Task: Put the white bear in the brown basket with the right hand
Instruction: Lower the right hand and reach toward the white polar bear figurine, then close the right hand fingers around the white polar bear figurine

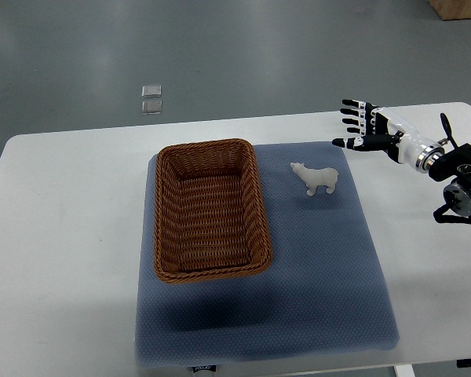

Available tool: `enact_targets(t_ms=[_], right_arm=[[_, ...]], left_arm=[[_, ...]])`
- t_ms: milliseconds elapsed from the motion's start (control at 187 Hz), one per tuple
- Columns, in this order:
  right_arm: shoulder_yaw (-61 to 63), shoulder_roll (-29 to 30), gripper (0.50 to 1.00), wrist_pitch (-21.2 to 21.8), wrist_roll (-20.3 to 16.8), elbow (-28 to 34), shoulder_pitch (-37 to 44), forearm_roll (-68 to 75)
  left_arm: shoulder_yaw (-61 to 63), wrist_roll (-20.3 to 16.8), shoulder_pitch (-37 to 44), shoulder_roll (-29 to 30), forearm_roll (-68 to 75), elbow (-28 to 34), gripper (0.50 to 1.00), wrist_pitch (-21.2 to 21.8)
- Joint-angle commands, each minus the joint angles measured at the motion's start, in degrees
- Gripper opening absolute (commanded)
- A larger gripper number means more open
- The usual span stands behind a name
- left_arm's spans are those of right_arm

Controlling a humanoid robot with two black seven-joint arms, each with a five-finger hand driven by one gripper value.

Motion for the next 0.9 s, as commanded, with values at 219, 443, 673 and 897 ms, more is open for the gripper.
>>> enact_targets(t_ms=[219,443,673,897], right_arm=[[-11.0,-6.1,0.913,1.7,4.2,4.3,3.2,-13.6],[-15.4,-7.8,0.907,1.6,4.6,6.9,4.3,-20.6],[-18.0,-7.1,0.879,1.0,4.1,7.5,4.6,-25.4],[-19.3,-6.7,0.856,0.9,4.0,7.6,4.9,-27.1]], left_arm=[[0.0,0.0,0.0,0.0,0.0,0.0,1.0,0.0],[0.0,0.0,0.0,0.0,0.0,0.0,1.0,0.0],[0.0,0.0,0.0,0.0,0.0,0.0,1.0,0.0],[0.0,0.0,0.0,0.0,0.0,0.0,1.0,0.0]])
